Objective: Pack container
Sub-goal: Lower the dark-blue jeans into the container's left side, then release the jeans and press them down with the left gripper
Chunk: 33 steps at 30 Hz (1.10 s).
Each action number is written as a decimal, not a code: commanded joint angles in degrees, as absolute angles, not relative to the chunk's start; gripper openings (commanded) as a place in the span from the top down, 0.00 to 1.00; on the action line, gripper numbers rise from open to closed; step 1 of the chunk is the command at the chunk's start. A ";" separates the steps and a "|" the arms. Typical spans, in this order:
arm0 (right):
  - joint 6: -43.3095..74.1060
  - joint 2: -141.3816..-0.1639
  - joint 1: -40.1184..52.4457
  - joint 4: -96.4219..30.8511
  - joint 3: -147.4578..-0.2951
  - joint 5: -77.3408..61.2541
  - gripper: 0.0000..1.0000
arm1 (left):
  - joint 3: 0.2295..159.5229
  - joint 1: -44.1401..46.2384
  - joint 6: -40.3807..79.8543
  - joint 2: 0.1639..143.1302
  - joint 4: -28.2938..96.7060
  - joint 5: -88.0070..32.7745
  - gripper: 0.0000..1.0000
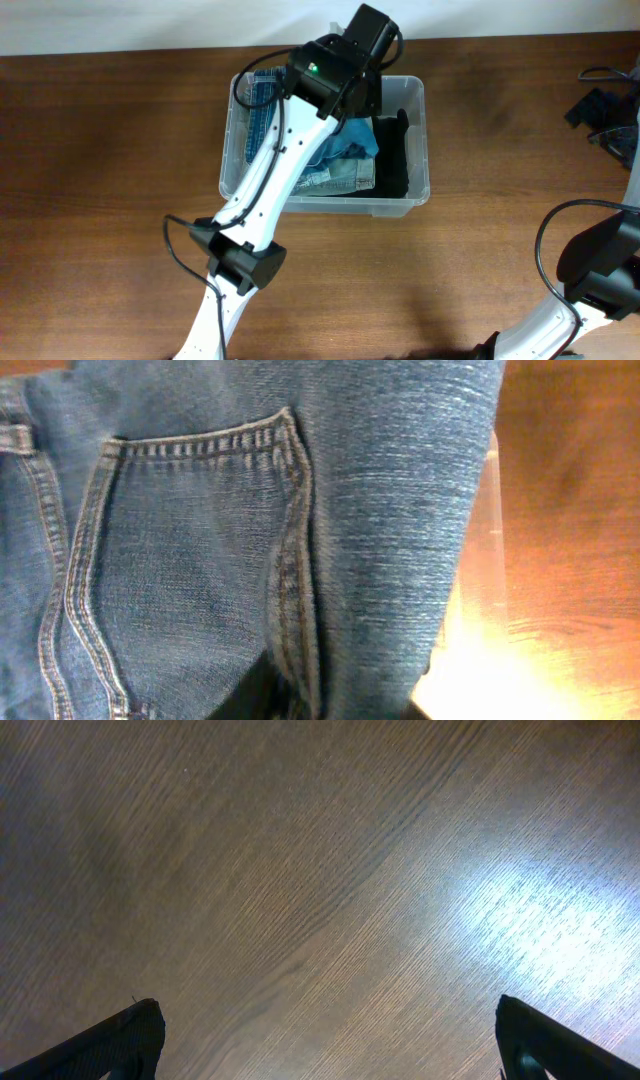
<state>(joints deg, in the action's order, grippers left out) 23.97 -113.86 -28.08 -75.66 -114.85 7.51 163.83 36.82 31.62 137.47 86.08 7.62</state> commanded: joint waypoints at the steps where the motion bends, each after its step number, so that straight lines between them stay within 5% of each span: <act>1: 24.29 -114.50 -28.14 -75.68 -114.65 8.21 0.01 | 164.83 37.12 32.80 141.23 85.73 7.25 0.73; 6: 24.29 -114.50 -28.14 -75.66 -114.65 8.21 0.02 | 164.83 37.15 32.77 144.57 85.95 6.83 0.73; 8: 24.29 -114.50 -28.14 -75.66 -114.65 8.21 0.02 | 164.83 37.12 32.77 145.18 85.89 6.66 0.63; 11: 24.29 -114.50 -28.14 -75.68 -114.65 8.21 0.02 | 164.83 37.12 32.75 145.32 85.65 6.66 0.62; 17: 24.29 -114.50 -28.14 -75.68 -114.65 8.21 0.02 | 164.83 37.12 32.77 145.29 87.31 5.34 0.86; 33: 24.29 -114.50 -28.14 -75.68 -114.65 8.21 0.02 | 164.83 37.36 30.33 145.29 96.71 1.56 0.88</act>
<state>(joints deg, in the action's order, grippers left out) 23.97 -113.89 -28.08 -75.68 -114.85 7.51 164.55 37.65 32.10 144.90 95.20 3.55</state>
